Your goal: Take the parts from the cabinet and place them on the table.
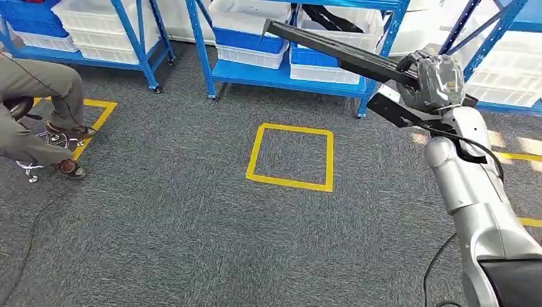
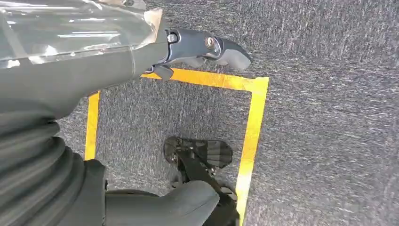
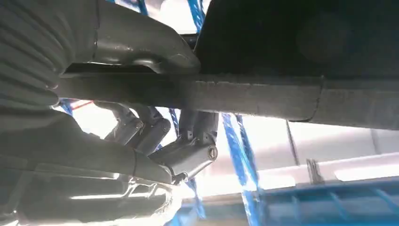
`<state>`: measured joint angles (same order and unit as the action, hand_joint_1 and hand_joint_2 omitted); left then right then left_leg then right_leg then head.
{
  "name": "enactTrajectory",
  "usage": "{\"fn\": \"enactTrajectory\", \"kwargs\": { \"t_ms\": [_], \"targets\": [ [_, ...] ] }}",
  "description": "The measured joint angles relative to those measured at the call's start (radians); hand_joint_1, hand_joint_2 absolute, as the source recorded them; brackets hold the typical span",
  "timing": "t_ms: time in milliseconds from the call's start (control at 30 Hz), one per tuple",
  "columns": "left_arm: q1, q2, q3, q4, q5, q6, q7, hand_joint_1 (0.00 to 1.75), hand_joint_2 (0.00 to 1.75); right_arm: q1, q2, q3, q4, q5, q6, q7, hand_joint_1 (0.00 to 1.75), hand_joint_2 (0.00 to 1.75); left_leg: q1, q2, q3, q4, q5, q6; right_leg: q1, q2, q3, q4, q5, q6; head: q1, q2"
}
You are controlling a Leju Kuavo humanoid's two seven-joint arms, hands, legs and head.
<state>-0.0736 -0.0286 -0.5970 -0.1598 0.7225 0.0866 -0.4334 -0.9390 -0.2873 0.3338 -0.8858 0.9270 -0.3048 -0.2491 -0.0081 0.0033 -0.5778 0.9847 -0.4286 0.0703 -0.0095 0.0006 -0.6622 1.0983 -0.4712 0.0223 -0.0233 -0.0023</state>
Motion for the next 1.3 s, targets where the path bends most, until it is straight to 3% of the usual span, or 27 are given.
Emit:
{"fn": "enactTrajectory", "kwargs": {
  "t_ms": [67,100,133,167,233,267,300,333,400,433,467,567,600,633,667,733,767,800,867,933,967,1000,1067,1133,1200,1267,1300],
  "targets": [
    [0.002,0.000,-0.001,0.000,0.000,0.000,0.000,0.00,1.75,0.007,0.000,0.000,0.000,0.003,-0.004,0.001,1.75,1.75,-0.001,-0.006,-0.010,0.000,0.006,-0.002,-0.003,0.000,-0.057,0.147,-0.064,-0.004,-0.001,0.000],
    [0.002,0.000,-0.002,0.000,0.000,0.000,0.000,0.00,1.75,0.014,0.000,0.001,0.000,0.006,-0.004,0.001,1.75,1.75,-0.001,-0.010,-0.015,0.001,0.008,-0.002,-0.004,0.000,-0.075,0.199,-0.082,0.001,0.000,0.000],
    [0.003,-0.001,-0.002,0.000,0.000,0.000,0.000,0.00,1.75,0.019,0.000,0.003,0.000,0.007,-0.004,0.001,1.75,1.75,0.000,-0.015,-0.018,0.002,0.011,-0.004,-0.004,0.000,-0.070,0.203,-0.079,0.009,0.000,0.000],
    [0.003,-0.002,-0.002,0.000,0.000,0.001,0.000,0.00,1.75,0.020,0.000,0.004,0.000,0.008,-0.004,0.001,1.75,1.75,0.000,-0.021,-0.021,0.004,0.013,-0.007,-0.007,0.000,-0.044,0.162,-0.062,0.019,0.000,0.000],
    [0.002,-0.003,-0.003,0.000,0.000,0.002,0.000,0.00,1.75,0.017,0.000,0.005,-0.001,0.008,-0.003,0.001,1.75,1.75,0.001,-0.031,-0.027,0.014,0.014,-0.010,-0.014,0.003,0.057,-0.010,-0.003,0.040,0.000,0.000],
    [0.002,-0.002,-0.003,0.000,0.000,0.002,0.000,0.00,1.75,0.015,-0.001,0.005,-0.002,0.008,-0.003,0.001,1.75,1.75,0.000,-0.035,-0.035,0.024,0.011,-0.015,-0.018,0.022,0.088,-0.075,-0.008,0.038,0.000,0.000],
    [-0.001,-0.002,-0.003,0.000,0.000,0.002,0.000,0.00,1.75,0.014,0.000,0.005,-0.004,0.010,-0.003,0.001,1.75,1.75,-0.008,-0.041,-0.046,0.033,0.013,-0.021,-0.007,0.021,0.097,-0.077,-0.005,0.026,-0.001,0.000],
    [0.000,-0.002,-0.004,0.000,-0.002,0.002,0.000,0.00,1.75,0.016,-0.004,0.005,-0.005,0.011,-0.003,0.002,1.75,1.75,-0.006,-0.044,-0.052,0.032,0.016,-0.026,-0.006,0.014,0.088,-0.073,0.000,0.014,-0.001,0.000],
    [0.002,-0.002,-0.011,0.000,-0.007,0.003,0.006,0.00,1.75,0.021,-0.001,0.007,-0.005,0.016,-0.003,0.003,1.75,1.75,-0.003,-0.050,-0.057,0.031,0.024,-0.036,-0.005,0.007,0.083,-0.072,0.004,0.005,-0.001,0.000],
    [0.002,0.001,-0.014,0.000,-0.012,0.005,0.012,0.00,1.75,0.021,0.000,0.008,-0.006,0.018,-0.003,0.003,1.75,1.75,-0.002,-0.054,-0.060,0.034,0.022,-0.037,-0.016,0.002,0.084,-0.077,0.010,-0.005,-0.002,0.000],
    [0.003,0.000,-0.018,0.000,-0.012,0.007,0.016,0.00,1.75,0.019,0.002,0.009,-0.008,0.019,-0.003,0.003,1.75,1.75,0.000,-0.041,-0.069,0.051,0.004,-0.045,-0.016,-0.001,0.084,-0.077,0.013,-0.009,-0.003,0.000],
    [0.001,0.000,-0.025,0.000,-0.013,0.011,0.018,0.00,1.75,0.018,0.002,0.010,-0.013,0.021,-0.001,0.004,1.75,1.75,0.013,-0.014,-0.163,0.259,-0.103,-0.069,-0.016,-0.016,0.082,-0.077,0.014,-0.020,-0.008,0.000],
    [0.001,0.000,-0.027,0.000,-0.013,0.012,0.018,0.00,1.75,0.019,0.002,0.010,-0.014,0.021,-0.001,0.004,1.75,1.75,0.016,-0.011,-0.193,0.322,-0.123,-0.073,-0.016,-0.021,0.080,-0.077,0.014,-0.020,-0.008,0.000],
    [0.001,0.000,-0.027,0.000,-0.012,0.013,0.018,0.00,1.75,0.021,0.002,0.010,-0.015,0.022,0.000,0.004,1.75,1.75,0.018,-0.010,-0.202,0.343,-0.122,-0.075,-0.016,-0.027,0.080,-0.077,0.014,-0.020,-0.008,0.000],
    [0.001,0.000,-0.028,0.000,-0.012,0.014,0.018,0.00,1.75,0.023,0.002,0.011,-0.016,0.022,0.002,0.004,1.75,1.75,0.019,-0.008,-0.187,0.314,-0.100,-0.075,-0.016,-0.033,0.080,-0.077,0.014,-0.020,-0.008,0.000],
    [0.000,0.001,-0.028,0.000,-0.011,0.015,0.018,0.00,1.75,0.023,0.002,0.012,-0.020,0.022,0.002,0.004,1.75,1.75,0.019,0.002,-0.095,0.152,-0.023,-0.067,-0.017,-0.046,0.082,-0.077,0.015,-0.020,-0.008,0.000],
    [-0.001,0.001,-0.028,0.000,-0.011,0.016,0.018,0.00,1.75,0.022,0.002,0.012,-0.025,0.022,0.002,0.004,1.75,1.75,0.017,0.027,-0.046,0.072,0.003,-0.060,-0.015,-0.050,0.084,-0.077,0.015,-0.019,-0.008,0.000],
    [-0.005,0.002,-0.028,0.000,-0.010,0.017,0.018,0.00,1.75,0.022,0.002,0.012,-0.030,0.021,0.000,0.004,1.75,1.75,0.007,0.047,-0.031,0.036,-0.010,-0.059,-0.005,-0.056,0.081,-0.075,0.013,-0.016,-0.008,0.000],
    [-0.007,0.002,-0.028,0.000,-0.008,0.017,0.019,0.00,1.75,0.020,0.002,0.013,-0.031,0.022,-0.001,0.004,1.75,1.75,0.004,0.029,-0.040,0.039,-0.005,-0.049,-0.004,-0.068,0.080,-0.077,0.014,-0.009,-0.005,0.000],
    [-0.007,0.002,-0.028,0.000,-0.006,0.017,0.020,0.00,1.75,0.022,0.009,0.015,-0.032,0.024,-0.001,0.004,1.75,1.75,0.001,0.016,-0.040,0.029,0.002,-0.033,-0.001,-0.079,0.084,-0.083,0.016,0.006,-0.005,0.000],
    [-0.007,0.001,-0.028,0.000,-0.005,0.018,0.021,0.00,1.75,0.023,0.009,0.015,-0.032,0.025,-0.001,0.004,1.75,1.75,0.010,0.013,-0.033,0.018,0.013,-0.024,-0.004,-0.059,0.070,-0.070,0.007,0.010,-0.003,0.000],
    [-0.008,-0.002,-0.028,0.000,-0.004,0.019,0.021,0.00,1.75,0.022,0.008,0.015,-0.033,0.025,-0.001,0.003,1.75,1.75,0.007,0.006,-0.035,0.016,0.017,-0.017,-0.005,-0.031,0.055,-0.030,-0.021,0.003,-0.003,0.000],
    [-0.011,0.000,-0.028,0.000,-0.004,0.019,0.022,0.00,1.75,0.026,0.001,0.014,-0.033,0.025,0.000,0.003,1.75,1.75,0.007,-0.010,-0.039,0.016,0.020,-0.010,-0.006,-0.011,-0.015,0.126,-0.088,-0.010,0.000,0.000],
    [-0.010,-0.001,-0.028,0.000,-0.004,0.019,0.023,0.00,1.75,0.036,0.000,0.014,-0.033,0.027,0.000,0.003,1.75,1.75,0.006,-0.027,-0.042,0.016,0.021,-0.010,-0.004,-0.005,-0.068,0.235,-0.114,-0.004,0.000,0.000],
    [-0.011,-0.002,-0.028,0.000,-0.004,0.019,0.023,0.00,1.75,0.042,0.000,0.014,-0.033,0.028,0.000,0.003,1.75,1.75,0.006,-0.043,-0.042,0.020,0.021,-0.011,-0.006,-0.005,-0.038,0.166,-0.075,0.013,0.001,0.000],
    [-0.011,-0.004,-0.029,0.000,-0.004,0.019,0.023,0.00,1.75,0.038,0.000,0.014,-0.034,0.031,0.000,0.003,1.75,1.75,0.006,-0.059,-0.043,0.028,0.019,-0.015,-0.010,0.009,0.051,-0.019,-0.001,0.030,0.002,0.000],
    [-0.012,-0.003,-0.029,0.000,-0.004,0.019,0.024,0.00,1.75,0.035,0.000,0.014,-0.034,0.031,0.000,0.003,1.75,1.75,0.000,-0.064,-0.049,0.034,0.017,-0.020,-0.012,0.032,0.070,-0.069,0.003,0.029,0.002,0.000]
  ]
}}
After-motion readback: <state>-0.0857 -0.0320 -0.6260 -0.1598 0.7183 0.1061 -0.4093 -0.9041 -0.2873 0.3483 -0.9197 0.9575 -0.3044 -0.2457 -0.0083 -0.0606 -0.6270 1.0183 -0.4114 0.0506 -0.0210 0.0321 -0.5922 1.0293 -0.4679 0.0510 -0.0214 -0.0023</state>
